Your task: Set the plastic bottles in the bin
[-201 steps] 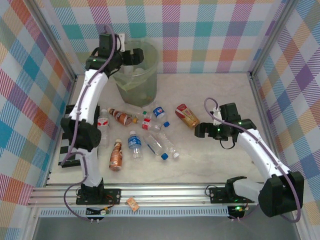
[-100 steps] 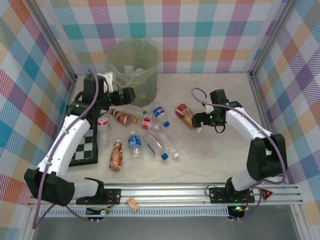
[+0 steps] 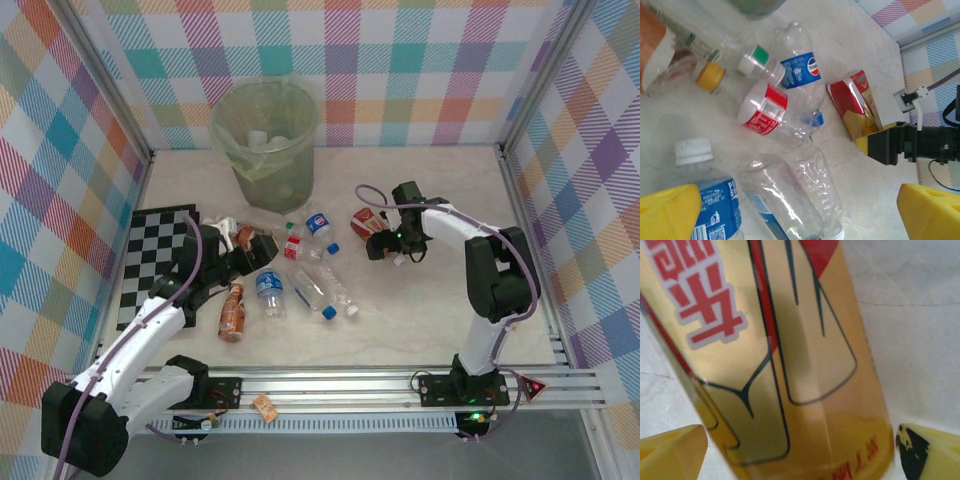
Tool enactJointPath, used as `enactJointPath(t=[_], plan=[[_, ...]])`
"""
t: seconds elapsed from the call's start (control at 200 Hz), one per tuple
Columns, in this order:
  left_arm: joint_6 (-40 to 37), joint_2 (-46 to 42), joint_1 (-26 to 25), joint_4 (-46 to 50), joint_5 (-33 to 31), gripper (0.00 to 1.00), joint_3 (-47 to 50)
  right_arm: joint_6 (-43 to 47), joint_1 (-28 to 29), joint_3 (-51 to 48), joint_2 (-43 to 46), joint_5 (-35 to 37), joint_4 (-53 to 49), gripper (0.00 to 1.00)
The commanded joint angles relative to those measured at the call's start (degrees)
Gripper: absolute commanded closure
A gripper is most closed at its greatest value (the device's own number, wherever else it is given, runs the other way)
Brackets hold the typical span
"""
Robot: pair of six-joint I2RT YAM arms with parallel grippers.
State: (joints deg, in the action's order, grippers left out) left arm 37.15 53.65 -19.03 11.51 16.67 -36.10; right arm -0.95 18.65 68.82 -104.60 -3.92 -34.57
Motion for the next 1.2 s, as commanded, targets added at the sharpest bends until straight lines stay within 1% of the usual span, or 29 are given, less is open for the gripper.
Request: enactJointPath(t=[0.0, 0.105, 0.205, 0.34, 0.455, 0.575, 0.65, 0.8, 0.93, 1.05, 1.19], plan=[[5.0, -0.7, -0.5, -8.4, 1.9, 0.0, 0.2, 0.2, 0.3, 1.3, -1.5, 1.2, 1.2, 0.1], [6.1, 0.2, -0.9, -10.4, 2.4, 0.0, 0.8, -0.3, 0.3, 0.6, -1.4, 0.8, 2.0, 0.21], [6.1, 0.6, -0.9, -10.1, 2.4, 0.0, 0.7, -0.5, 0.3, 0.2, -0.9, 0.4, 2.1, 0.3], [5.3, 1.1, -0.9, -8.8, 2.7, 0.0, -0.7, -0.7, 0.3, -0.2, 0.5, -0.5, 1.5, 0.37], [6.4, 1.5, -0.9, -10.2, 3.8, 0.0, -1.0, -0.7, 0.3, -0.5, 2.4, -1.1, 0.2, 0.42], [9.4, 2.0, -1.0, -14.9, 6.1, 0.0, -0.4, -1.1, 0.3, -1.3, 5.6, -2.4, -0.6, 0.44], [12.3, 2.4, -1.2, -18.9, 7.6, 0.0, 0.1, -1.8, 0.3, -1.8, 8.2, -5.0, -1.1, 0.44], [17.6, 5.0, -3.3, -27.5, 8.2, 0.0, 0.5, -5.6, 0.8, -4.8, 14.2, -16.6, 1.2, 0.44], [18.6, 8.4, -6.3, -31.4, 6.4, 0.0, -0.8, -8.1, 4.2, -6.8, 18.1, -23.2, 3.4, 0.43], [18.9, 11.5, -9.4, -33.2, 3.6, 0.0, -2.9, -10.4, 7.9, -7.8, 20.4, -26.4, 5.0, 0.43], [18.2, 14.9, -12.3, -32.7, 0.0, 0.0, -5.5, -13.1, 11.6, -8.7, 21.3, -30.6, 8.2, 0.44]])
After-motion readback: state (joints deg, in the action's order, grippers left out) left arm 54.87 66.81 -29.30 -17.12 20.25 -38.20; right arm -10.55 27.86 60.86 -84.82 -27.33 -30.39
